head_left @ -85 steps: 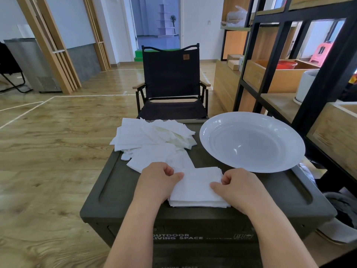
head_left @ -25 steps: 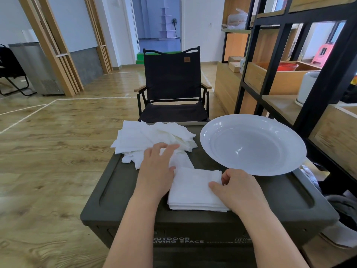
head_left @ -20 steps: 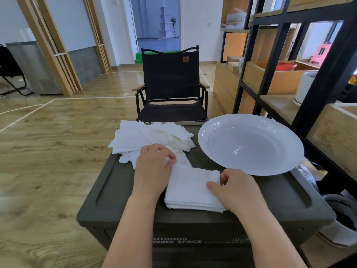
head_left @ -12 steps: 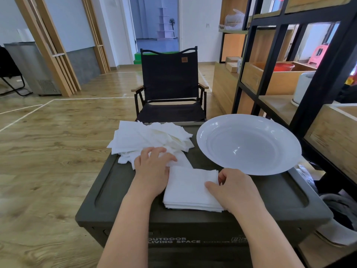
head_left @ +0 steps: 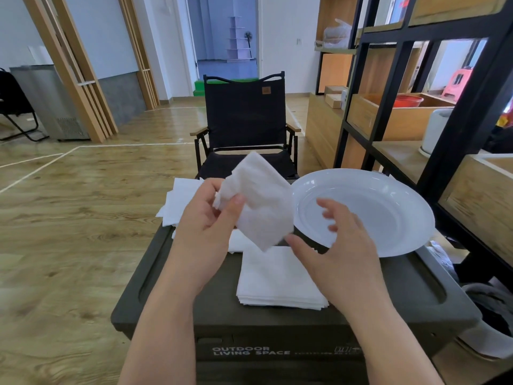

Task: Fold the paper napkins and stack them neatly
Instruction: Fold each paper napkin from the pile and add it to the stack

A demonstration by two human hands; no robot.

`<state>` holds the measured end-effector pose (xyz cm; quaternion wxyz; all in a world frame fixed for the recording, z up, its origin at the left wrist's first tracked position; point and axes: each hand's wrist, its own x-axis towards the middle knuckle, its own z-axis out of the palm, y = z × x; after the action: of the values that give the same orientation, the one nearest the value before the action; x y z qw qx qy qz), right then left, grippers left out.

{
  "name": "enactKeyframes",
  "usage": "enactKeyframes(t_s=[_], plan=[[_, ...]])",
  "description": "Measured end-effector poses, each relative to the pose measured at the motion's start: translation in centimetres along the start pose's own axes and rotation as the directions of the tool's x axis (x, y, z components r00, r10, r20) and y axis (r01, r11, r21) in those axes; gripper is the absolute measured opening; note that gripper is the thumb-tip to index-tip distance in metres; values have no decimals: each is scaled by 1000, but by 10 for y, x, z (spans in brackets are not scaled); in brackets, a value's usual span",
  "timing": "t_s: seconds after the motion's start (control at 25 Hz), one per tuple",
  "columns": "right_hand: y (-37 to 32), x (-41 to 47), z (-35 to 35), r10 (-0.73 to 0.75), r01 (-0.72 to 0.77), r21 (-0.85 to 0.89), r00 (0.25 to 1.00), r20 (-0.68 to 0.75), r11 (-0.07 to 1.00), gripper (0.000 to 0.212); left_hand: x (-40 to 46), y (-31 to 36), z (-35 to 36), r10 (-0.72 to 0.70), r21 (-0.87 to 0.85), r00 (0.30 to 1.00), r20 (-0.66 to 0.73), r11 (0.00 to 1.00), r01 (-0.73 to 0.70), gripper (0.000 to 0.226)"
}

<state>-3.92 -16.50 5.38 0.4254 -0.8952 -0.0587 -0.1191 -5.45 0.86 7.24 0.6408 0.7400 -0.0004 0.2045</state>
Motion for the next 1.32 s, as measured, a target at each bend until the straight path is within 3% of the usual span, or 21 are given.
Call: enactKeyframes(t_s=[0.08, 0.16, 0.2, 0.32, 0.52, 0.6, 0.72, 0.76, 0.88, 0.96, 1.04, 1.12, 1.2, 1.32], plan=[[-11, 0, -4, -21, -47, 348, 982, 189, 936, 65, -5, 3, 2, -85, -97, 990, 114, 991, 97, 12], [-7, -1, -3, -48, -158, 596, 948, 315, 788, 42, -8, 3, 3, -132, -85, 975, 178, 985, 149, 17], [-5, 0, -3, -30, -197, 627, 943, 332, 753, 30, -9, 2, 2, -140, -73, 967, 211, 985, 158, 26], [1, 2, -3, -41, -141, 554, 952, 302, 821, 13, -9, -1, -2, -114, 1, 956, 270, 993, 118, 44], [6, 4, -1, -27, -90, 462, 970, 242, 882, 12, -7, -4, 1, -71, -31, 975, 212, 996, 79, 19], [9, 5, 0, 56, -166, 567, 977, 206, 807, 12, -6, -8, 3, -88, -19, 975, 203, 995, 94, 11], [7, 4, 0, 144, -297, 769, 954, 263, 566, 7, -5, -14, 4, -103, 71, 965, 243, 994, 89, 21], [5, 3, 0, 144, -299, 788, 954, 264, 538, 11, -5, -15, 5, -101, 98, 962, 252, 992, 78, 19], [3, 2, 5, 134, -215, 723, 977, 168, 656, 15, -7, -11, 13, -108, -28, 972, 209, 993, 116, 8], [2, 1, 7, 112, -151, 683, 989, 101, 715, 15, -8, -12, 20, -170, -155, 974, 148, 969, 193, 17], [3, 1, 8, 91, -108, 679, 994, 61, 726, 14, -7, -14, 28, -235, -200, 969, 75, 949, 246, 25], [4, 2, 10, 76, -78, 669, 997, 33, 739, 12, -7, -16, 35, -273, -220, 962, 12, 938, 269, 19], [7, 3, 13, 68, -44, 595, 998, -18, 803, 12, -8, -19, 39, -258, -184, 965, -44, 952, 246, 20], [14, 5, 19, 63, -35, 316, 995, -77, 948, 19, -8, -29, 40, -189, 47, 978, -87, 980, 193, 21]])
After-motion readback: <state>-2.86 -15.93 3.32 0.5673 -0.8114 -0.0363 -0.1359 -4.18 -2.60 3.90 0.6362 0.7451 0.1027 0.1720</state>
